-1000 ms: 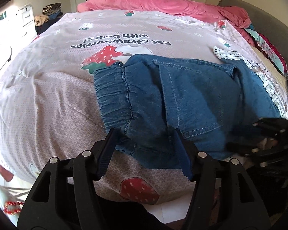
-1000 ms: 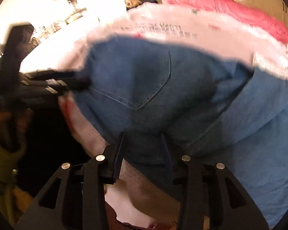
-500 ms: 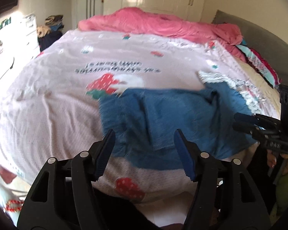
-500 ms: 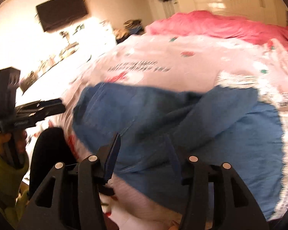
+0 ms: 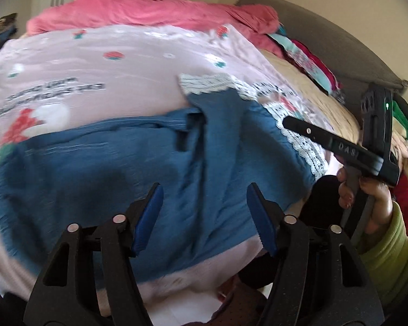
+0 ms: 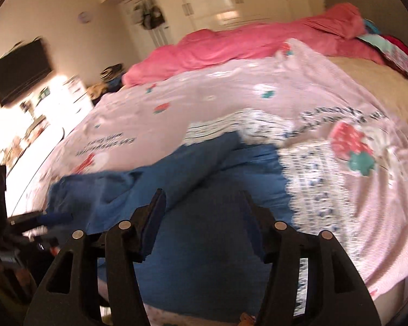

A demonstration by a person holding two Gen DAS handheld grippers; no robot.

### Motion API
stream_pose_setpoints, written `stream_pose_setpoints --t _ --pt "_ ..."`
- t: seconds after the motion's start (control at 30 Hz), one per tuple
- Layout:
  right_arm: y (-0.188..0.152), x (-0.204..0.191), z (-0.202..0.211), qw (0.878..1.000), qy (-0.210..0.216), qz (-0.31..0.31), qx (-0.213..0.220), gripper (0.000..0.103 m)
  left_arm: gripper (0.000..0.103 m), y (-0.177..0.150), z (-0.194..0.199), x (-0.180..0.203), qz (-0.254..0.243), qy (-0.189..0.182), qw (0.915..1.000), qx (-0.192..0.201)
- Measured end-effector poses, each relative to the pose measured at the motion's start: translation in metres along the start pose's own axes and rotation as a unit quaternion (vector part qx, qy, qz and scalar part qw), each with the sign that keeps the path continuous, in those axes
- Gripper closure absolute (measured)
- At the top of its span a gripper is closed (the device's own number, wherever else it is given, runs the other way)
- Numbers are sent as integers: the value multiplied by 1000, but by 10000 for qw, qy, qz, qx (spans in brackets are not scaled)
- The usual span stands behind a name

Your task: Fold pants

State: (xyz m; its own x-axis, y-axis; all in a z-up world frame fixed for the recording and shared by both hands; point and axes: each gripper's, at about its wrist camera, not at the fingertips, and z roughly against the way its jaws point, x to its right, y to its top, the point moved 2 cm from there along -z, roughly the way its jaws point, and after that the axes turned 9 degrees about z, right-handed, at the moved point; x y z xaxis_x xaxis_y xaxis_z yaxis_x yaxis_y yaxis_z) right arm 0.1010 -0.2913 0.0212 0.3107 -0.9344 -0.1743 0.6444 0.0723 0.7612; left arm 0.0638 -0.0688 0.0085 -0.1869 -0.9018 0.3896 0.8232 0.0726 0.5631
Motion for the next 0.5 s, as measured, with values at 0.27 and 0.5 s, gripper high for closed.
stream_pose_setpoints --t 0.27,0.5 --pt "26 6 -22 9995 -164 196 -166 48 60 19 -54 0 224 -329 9982 -449" --pt "61 -23 -79 9935 -142 886 -699 48 102 18 -69 3 188 -874 9955 -301"
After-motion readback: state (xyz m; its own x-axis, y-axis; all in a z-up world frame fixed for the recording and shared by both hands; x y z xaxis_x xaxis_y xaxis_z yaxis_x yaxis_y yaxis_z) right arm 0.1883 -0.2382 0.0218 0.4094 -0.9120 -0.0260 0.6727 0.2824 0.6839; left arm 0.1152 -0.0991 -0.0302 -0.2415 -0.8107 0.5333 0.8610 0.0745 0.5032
